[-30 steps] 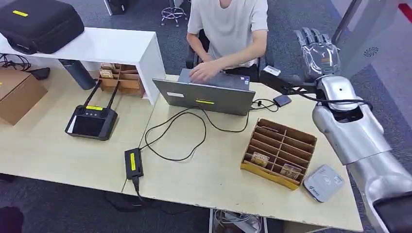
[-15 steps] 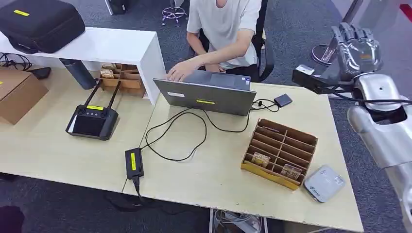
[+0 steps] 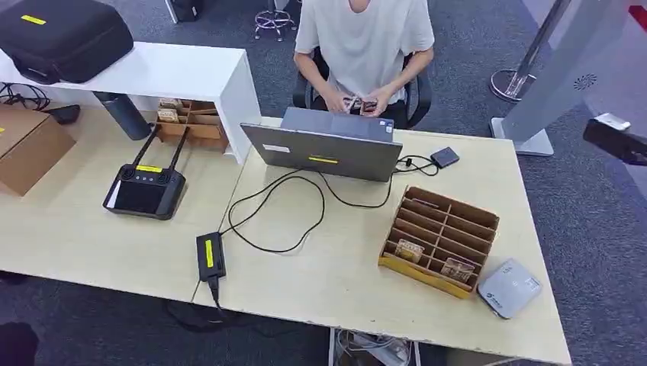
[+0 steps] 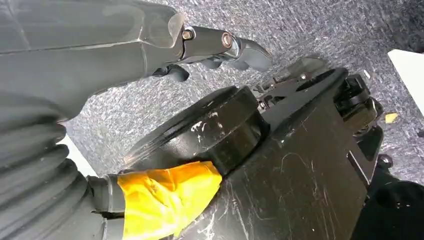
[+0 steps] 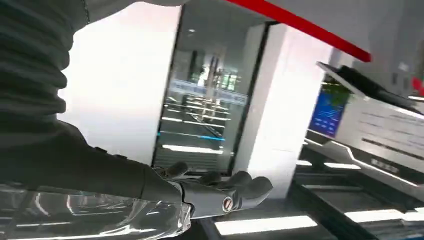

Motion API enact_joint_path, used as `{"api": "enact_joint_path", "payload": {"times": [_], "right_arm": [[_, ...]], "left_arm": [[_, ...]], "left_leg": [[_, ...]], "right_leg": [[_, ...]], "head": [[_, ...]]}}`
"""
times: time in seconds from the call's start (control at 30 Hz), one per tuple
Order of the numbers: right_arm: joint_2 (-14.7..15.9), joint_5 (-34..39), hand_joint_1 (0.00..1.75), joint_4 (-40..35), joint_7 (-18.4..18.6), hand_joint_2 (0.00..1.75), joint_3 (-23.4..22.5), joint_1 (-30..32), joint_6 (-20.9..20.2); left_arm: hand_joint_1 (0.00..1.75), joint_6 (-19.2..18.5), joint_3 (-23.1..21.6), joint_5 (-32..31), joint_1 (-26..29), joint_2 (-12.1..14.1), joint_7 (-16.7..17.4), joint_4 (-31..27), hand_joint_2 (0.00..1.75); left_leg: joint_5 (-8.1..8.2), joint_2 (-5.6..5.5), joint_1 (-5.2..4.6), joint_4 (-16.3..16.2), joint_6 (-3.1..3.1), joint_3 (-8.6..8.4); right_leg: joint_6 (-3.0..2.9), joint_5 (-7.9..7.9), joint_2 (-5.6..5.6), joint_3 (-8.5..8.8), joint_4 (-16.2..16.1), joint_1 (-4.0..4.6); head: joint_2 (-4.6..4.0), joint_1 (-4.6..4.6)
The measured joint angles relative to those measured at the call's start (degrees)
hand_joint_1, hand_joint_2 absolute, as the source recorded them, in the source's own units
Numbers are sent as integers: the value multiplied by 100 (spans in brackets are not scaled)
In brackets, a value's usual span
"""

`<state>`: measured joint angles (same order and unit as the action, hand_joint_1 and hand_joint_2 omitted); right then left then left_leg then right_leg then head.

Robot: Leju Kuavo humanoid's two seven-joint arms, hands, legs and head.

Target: Pass the card to the sensor for recognition and then transmit it.

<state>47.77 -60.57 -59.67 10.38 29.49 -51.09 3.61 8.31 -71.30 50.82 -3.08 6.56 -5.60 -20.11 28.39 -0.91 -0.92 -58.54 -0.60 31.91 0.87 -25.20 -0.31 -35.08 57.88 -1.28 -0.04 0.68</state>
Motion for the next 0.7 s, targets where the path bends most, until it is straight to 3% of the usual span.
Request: {"api": "enact_joint_path", "payload": {"times": [0.17, 0.27, 0.37, 0.43, 0.6, 0.7], "right_arm": [[738, 75, 0, 20, 252, 175, -285, 573, -267], [1234, 298, 0, 39, 401, 175, -676, 1296, -322], [1666, 570, 0, 37, 627, 175, -1364, 2391, -448], [1872, 570, 0, -35, 678, 175, -2127, 3527, -591], [1769, -51, 0, -346, 616, 175, -4201, 5701, -1341], [1408, -547, 0, -615, 409, 175, -5346, 6604, -1730]], "left_arm": [[0, 0, 11, 2, 4, -28, -7, 26, 175], [0, 0, 42, 4, 17, -59, -17, 59, 175], [0, 9, 96, 9, 32, -92, -17, 89, 175], [0, 20, 107, 9, 36, -112, -15, 114, 175], [0, 22, 160, 11, 49, -168, -17, 162, 175], [0, 70, 170, 11, 53, -188, -15, 168, 175]], "left_leg": [[2, -14, 0, 0, -3, 3], [10, -31, -1, 0, -15, 6], [17, -45, 0, 0, -22, 3], [30, -61, 2, 0, -39, 8], [40, -59, -3, 4, -30, -9], [46, -62, -3, 4, -26, -21]], "right_leg": [[8, -6, -13, 1, -4, 0], [12, -10, -28, 4, -5, 0], [27, -25, -40, 15, -6, 0], [20, -38, -62, 29, -6, 1], [26, -52, -60, 32, -5, -3], [16, -63, -60, 41, -5, -2]], "head": [[0, 0], [0, 2], [0, 0], [0, -11], [0, 2], [0, 2]]}}
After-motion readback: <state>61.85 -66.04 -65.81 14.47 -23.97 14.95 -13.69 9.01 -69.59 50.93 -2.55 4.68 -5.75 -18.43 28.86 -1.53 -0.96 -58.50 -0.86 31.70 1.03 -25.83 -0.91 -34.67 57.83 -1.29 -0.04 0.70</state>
